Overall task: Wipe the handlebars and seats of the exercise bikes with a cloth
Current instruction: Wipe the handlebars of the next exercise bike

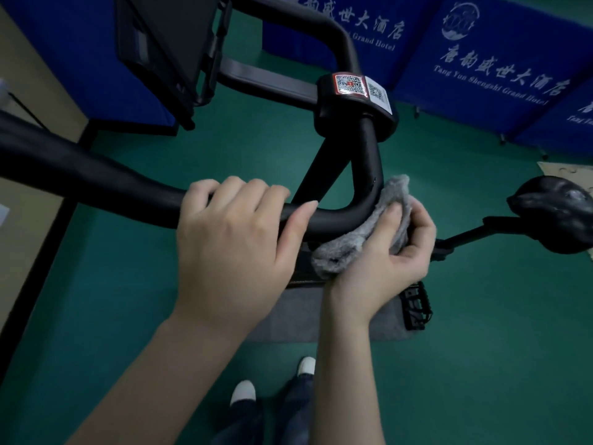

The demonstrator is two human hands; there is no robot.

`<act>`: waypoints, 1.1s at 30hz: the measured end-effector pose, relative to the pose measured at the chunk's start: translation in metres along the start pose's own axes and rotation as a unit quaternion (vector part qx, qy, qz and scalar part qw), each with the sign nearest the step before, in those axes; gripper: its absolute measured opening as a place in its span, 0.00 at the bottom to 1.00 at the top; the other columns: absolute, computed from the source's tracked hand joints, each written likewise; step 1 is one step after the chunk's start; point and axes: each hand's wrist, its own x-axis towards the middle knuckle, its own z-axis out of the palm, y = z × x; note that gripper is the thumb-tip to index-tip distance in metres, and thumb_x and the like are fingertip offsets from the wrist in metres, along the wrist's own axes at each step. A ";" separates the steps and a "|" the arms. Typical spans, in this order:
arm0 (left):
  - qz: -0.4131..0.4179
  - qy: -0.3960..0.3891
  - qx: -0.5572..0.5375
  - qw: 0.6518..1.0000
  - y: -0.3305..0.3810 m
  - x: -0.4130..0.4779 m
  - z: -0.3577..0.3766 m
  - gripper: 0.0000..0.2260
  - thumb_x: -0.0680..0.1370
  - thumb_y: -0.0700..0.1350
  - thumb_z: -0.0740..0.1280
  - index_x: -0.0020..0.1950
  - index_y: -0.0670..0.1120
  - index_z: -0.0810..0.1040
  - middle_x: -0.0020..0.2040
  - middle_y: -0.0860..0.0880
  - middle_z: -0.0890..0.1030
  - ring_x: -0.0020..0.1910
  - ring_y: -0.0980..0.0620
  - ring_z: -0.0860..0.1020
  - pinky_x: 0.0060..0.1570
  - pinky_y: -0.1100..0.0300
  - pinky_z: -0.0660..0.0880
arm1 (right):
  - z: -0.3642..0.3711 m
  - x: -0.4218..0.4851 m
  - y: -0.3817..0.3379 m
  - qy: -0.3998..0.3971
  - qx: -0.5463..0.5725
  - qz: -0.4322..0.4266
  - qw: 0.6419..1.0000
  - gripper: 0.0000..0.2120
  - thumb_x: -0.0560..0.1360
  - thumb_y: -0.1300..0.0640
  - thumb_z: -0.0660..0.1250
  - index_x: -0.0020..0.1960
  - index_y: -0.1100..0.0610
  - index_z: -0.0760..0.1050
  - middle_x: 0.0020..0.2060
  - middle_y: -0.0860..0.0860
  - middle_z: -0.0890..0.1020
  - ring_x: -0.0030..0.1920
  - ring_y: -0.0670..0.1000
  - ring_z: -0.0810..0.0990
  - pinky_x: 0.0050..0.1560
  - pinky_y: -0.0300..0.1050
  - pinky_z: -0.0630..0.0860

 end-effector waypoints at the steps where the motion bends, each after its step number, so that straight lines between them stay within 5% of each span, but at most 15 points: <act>1: -0.002 0.012 0.008 1.000 0.000 0.000 0.001 0.21 0.83 0.55 0.53 0.45 0.45 0.80 0.37 0.50 0.80 0.40 0.47 0.77 0.48 0.53 0.64 | -0.003 -0.001 -0.002 -0.021 -0.011 -0.025 0.999 0.05 0.78 0.64 0.64 0.51 0.57 0.77 0.47 0.51 0.81 0.52 0.49 0.81 0.55 0.46 0.78; 3: -0.004 0.023 0.019 1.000 0.004 -0.001 0.004 0.21 0.83 0.54 0.53 0.44 0.46 0.80 0.36 0.50 0.79 0.39 0.47 0.76 0.48 0.53 0.64 | -0.009 -0.003 -0.008 -0.095 -0.074 -0.129 0.984 0.05 0.77 0.65 0.65 0.50 0.59 0.77 0.47 0.52 0.81 0.52 0.54 0.79 0.55 0.51 0.76; 6: -0.002 0.038 0.025 0.999 0.004 -0.001 0.006 0.19 0.83 0.52 0.54 0.43 0.46 0.80 0.36 0.50 0.79 0.39 0.47 0.76 0.48 0.53 0.64 | -0.021 0.015 -0.012 -0.247 -0.151 -0.269 0.919 0.05 0.75 0.68 0.67 0.49 0.62 0.80 0.46 0.48 0.81 0.50 0.49 0.77 0.55 0.41 0.72; 11: -0.007 0.089 0.036 0.995 0.007 -0.001 0.012 0.17 0.82 0.50 0.57 0.40 0.46 0.80 0.35 0.51 0.80 0.37 0.47 0.77 0.48 0.54 0.64 | -0.014 0.062 -0.030 -0.366 -0.219 -0.212 0.879 0.07 0.75 0.66 0.68 0.47 0.56 0.81 0.44 0.43 0.81 0.51 0.50 0.77 0.53 0.31 0.69; 16: -0.025 0.126 0.051 0.990 0.009 -0.001 0.016 0.15 0.81 0.48 0.58 0.39 0.45 0.79 0.34 0.51 0.79 0.36 0.47 0.76 0.48 0.53 0.65 | -0.006 0.074 -0.048 -0.579 -0.279 -0.266 0.718 0.05 0.75 0.64 0.67 0.46 0.57 0.80 0.42 0.46 0.82 0.48 0.50 0.75 0.53 0.37 0.69; 19: -0.027 0.125 0.052 0.990 0.010 0.001 0.016 0.15 0.81 0.48 0.58 0.39 0.46 0.79 0.34 0.51 0.79 0.36 0.47 0.77 0.48 0.53 0.65 | 0.008 0.094 -0.057 -0.638 -0.321 -0.249 0.654 0.04 0.75 0.64 0.66 0.46 0.57 0.80 0.39 0.47 0.81 0.48 0.51 0.74 0.47 0.37 0.66; 25: -0.048 0.114 0.064 0.990 0.014 0.001 0.016 0.15 0.81 0.47 0.57 0.38 0.46 0.78 0.35 0.52 0.79 0.36 0.47 0.76 0.48 0.53 0.64 | 0.017 0.075 -0.057 -0.676 -0.295 -0.247 0.629 0.05 0.76 0.63 0.65 0.45 0.58 0.79 0.39 0.50 0.82 0.45 0.54 0.75 0.46 0.44 0.68; 33: -0.082 0.116 0.055 0.988 0.026 0.004 0.016 0.16 0.80 0.49 0.59 0.39 0.45 0.81 0.37 0.50 0.82 0.41 0.48 0.79 0.61 0.52 0.64 | 0.027 0.130 -0.046 -0.690 -0.285 -0.302 0.593 0.04 0.75 0.64 0.67 0.44 0.60 0.80 0.40 0.51 0.81 0.48 0.53 0.73 0.44 0.32 0.63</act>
